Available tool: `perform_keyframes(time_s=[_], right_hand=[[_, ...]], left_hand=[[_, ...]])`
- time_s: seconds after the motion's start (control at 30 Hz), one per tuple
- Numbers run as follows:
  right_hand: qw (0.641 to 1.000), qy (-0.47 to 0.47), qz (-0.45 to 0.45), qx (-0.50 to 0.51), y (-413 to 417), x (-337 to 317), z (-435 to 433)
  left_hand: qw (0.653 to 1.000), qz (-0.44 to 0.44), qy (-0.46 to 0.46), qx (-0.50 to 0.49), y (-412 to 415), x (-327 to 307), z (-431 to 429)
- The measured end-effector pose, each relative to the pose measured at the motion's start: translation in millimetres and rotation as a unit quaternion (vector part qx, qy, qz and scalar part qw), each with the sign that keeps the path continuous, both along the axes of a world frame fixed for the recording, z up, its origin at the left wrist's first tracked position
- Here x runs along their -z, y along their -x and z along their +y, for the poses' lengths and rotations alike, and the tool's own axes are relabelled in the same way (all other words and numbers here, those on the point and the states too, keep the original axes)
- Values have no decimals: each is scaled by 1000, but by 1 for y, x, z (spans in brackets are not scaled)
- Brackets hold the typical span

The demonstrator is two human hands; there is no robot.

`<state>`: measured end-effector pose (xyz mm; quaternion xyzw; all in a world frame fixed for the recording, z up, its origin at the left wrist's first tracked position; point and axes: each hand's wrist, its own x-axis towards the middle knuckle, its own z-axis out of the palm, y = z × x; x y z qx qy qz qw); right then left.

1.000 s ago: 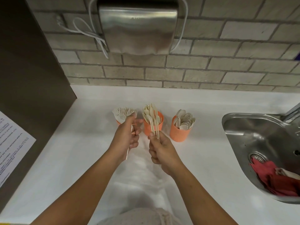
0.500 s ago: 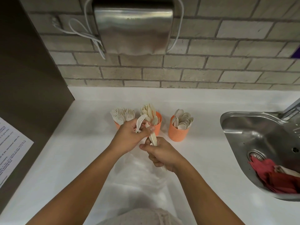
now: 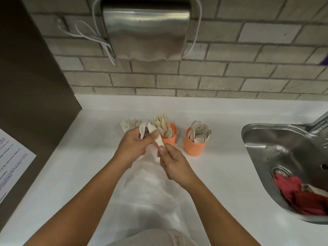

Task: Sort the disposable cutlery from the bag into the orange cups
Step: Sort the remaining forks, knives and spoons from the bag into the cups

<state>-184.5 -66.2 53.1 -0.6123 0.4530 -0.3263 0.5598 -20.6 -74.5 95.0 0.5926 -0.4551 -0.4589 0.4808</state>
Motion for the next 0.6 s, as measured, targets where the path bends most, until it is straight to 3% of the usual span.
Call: perform_keyframes(time_s=[0.13, 0.23, 0.3, 0.43, 0.6], right_hand=[[1000, 13, -25, 0, -6, -1, -3], [999, -29, -11, -30, -1, -3, -9], [999, 35, 1, -7, 2, -8, -15], [983, 165, 14, 81, 5, -29, -37], [983, 172, 65, -26, 10, -55, -53]], left_hand=[[995, 87, -39, 10, 10, 4, 4], [995, 96, -29, -1, 10, 5, 5], [995, 96, -16, 2, 8, 2, 5], [999, 39, 5, 34, 8, -2, 4], [993, -62, 42, 94, 17, -9, 3]])
